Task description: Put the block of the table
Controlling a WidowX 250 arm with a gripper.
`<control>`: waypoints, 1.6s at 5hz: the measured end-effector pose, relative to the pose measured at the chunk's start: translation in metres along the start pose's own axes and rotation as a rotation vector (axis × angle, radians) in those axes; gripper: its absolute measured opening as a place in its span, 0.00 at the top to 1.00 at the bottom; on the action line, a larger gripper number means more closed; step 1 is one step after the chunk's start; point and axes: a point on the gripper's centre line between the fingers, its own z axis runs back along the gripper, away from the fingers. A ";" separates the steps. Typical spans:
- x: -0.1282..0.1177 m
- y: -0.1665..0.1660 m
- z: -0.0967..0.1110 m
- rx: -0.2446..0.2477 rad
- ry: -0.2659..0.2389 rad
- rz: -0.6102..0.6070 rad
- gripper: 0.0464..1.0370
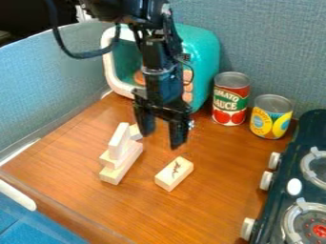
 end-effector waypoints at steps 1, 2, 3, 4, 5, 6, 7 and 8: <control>0.004 0.000 0.000 0.008 -0.022 0.011 0.04; 0.003 0.000 0.000 0.053 -0.007 0.091 0.04; -0.002 -0.004 -0.001 0.082 0.025 0.231 0.04; -0.002 -0.005 -0.001 0.082 0.025 0.238 0.04; -0.002 -0.005 -0.001 0.082 0.025 0.238 0.04; -0.002 -0.004 -0.001 0.082 0.025 0.240 0.04; -0.002 -0.005 -0.001 0.082 0.026 0.238 0.04; -0.002 -0.005 -0.001 0.082 0.025 0.238 0.04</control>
